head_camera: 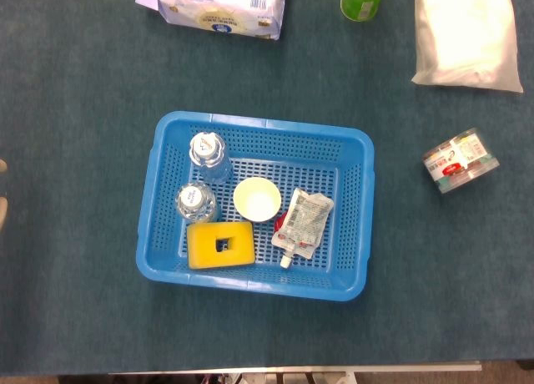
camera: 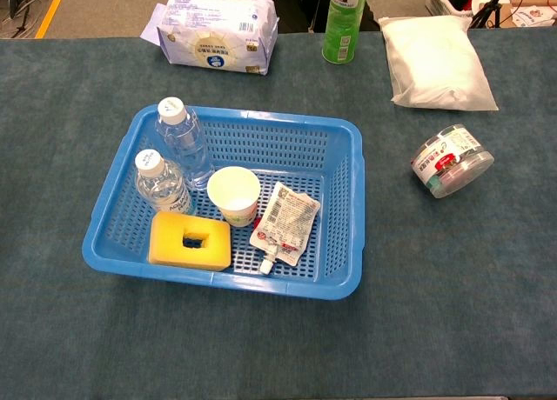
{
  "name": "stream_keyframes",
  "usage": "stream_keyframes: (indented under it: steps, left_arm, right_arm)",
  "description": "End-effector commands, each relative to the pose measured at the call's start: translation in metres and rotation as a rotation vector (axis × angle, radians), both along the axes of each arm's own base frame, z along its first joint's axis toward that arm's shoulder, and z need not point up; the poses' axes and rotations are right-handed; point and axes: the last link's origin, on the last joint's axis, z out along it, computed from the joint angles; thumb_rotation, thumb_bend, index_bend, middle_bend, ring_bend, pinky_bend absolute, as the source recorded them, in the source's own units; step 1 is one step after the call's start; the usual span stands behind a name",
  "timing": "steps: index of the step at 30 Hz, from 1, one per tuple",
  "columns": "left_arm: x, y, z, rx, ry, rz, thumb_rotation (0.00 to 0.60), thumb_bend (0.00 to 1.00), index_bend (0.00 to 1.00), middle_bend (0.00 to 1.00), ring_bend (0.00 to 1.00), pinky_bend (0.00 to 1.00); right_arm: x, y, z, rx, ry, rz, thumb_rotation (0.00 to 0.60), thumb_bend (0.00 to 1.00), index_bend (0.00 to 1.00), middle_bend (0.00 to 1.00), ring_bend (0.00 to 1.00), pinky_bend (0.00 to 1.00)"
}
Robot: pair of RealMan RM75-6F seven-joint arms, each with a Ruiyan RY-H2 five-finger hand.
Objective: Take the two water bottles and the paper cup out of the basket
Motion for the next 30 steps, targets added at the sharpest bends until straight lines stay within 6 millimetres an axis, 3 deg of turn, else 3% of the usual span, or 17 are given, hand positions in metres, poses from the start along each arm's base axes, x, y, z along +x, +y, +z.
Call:
stream_keyframes:
  steps: [1,13,30]
  left_arm:
    - [-0.001,0.0,0.0,0.0,0.001,0.002,0.6,0.34,0.37,0.37,0.25,0.25]
    - [-0.002,0.0,0.002,-0.002,0.0,0.0,0.6,0.34,0.37,0.37,0.25,0.25]
    - [-0.004,0.001,0.002,-0.011,-0.003,-0.006,0.6,0.34,0.37,0.37,0.25,0.25]
  right_arm:
    - [0.0,0.0,-0.001,0.001,0.0,0.001,0.6,0.19,0.34,0.41,0.35,0.41]
    - [0.011,-0.001,0.0,0.012,-0.013,0.031,0.6,0.2,0.34,0.41,0.35,0.41]
    - [0.063,-0.017,-0.007,0.171,-0.115,0.121,0.6,0.19,0.34,0.41,0.35,0.41]
